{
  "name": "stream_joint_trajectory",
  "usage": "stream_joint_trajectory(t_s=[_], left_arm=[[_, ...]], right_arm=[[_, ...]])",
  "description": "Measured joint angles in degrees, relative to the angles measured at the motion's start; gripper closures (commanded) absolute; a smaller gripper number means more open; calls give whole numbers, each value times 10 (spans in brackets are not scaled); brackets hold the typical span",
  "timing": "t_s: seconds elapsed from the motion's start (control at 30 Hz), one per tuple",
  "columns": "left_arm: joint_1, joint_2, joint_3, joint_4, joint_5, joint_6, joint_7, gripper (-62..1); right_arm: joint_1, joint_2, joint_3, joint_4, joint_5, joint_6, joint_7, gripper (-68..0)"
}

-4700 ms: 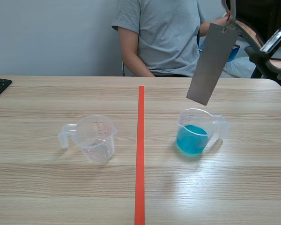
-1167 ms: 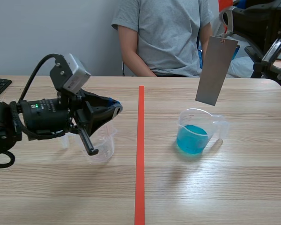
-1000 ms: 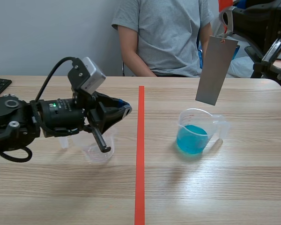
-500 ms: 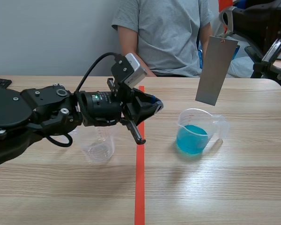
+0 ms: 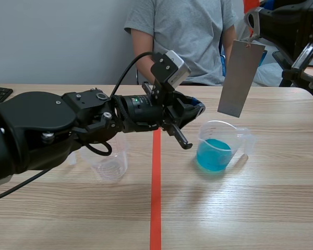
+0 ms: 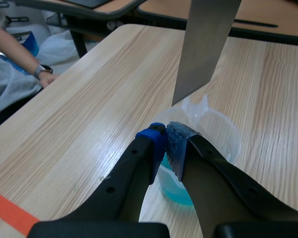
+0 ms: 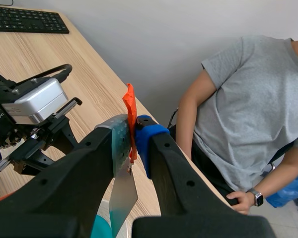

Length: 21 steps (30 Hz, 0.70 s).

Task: Do the redox reaction experiment.
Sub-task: 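Point at the plate with the left hand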

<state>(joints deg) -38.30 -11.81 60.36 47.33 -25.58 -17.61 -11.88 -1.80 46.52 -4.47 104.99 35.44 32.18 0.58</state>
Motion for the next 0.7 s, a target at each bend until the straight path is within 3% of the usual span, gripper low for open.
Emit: stream_joint_trajectory(t_s=[0.7], left_arm=[[-11, 24, 0, -1, 0, 3, 5, -46]], right_arm=[[0, 0, 0, 0, 0, 0, 0, -11]])
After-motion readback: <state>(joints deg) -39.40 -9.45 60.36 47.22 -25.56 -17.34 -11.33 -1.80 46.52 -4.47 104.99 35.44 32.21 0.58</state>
